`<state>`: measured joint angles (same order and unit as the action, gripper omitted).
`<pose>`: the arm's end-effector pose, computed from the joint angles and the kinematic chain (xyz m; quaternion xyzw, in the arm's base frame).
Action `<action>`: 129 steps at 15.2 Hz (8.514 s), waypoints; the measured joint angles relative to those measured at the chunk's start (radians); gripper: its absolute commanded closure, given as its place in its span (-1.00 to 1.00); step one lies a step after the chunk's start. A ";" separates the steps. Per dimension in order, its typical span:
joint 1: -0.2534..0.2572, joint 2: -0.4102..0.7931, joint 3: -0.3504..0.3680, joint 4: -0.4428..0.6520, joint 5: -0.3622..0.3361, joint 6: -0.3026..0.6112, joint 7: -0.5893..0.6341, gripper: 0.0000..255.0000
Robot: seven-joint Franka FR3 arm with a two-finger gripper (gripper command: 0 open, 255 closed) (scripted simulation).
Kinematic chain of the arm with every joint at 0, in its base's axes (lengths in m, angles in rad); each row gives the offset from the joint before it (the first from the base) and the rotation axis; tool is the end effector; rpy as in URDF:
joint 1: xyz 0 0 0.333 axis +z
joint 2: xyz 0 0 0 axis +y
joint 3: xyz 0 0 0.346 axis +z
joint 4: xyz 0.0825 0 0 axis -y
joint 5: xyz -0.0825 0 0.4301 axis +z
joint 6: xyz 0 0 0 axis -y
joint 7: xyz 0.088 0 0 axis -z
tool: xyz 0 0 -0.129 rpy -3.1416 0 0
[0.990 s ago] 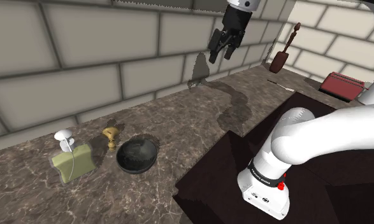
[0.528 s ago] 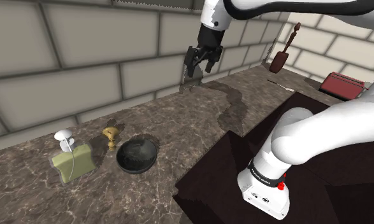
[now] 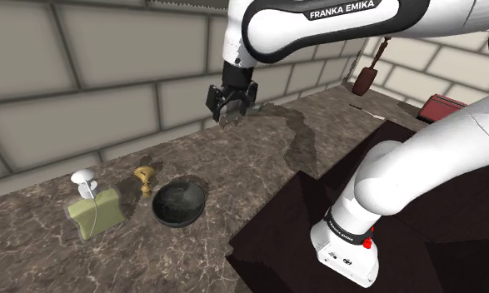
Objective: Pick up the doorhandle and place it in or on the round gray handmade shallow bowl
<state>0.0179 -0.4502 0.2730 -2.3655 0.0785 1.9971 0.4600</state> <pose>0.4348 0.1429 0.4832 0.9930 -0.1103 0.0401 0.0088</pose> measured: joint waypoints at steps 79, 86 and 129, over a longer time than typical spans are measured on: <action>0.161 1.062 0.080 0.827 -0.312 0.092 0.598 1.00; 0.144 0.949 0.102 0.700 -0.286 0.108 0.610 1.00; 0.114 0.594 0.181 0.128 -0.168 0.349 0.651 -1.00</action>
<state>0.1315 0.1434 0.4539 -2.2380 -0.0894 2.3463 1.1107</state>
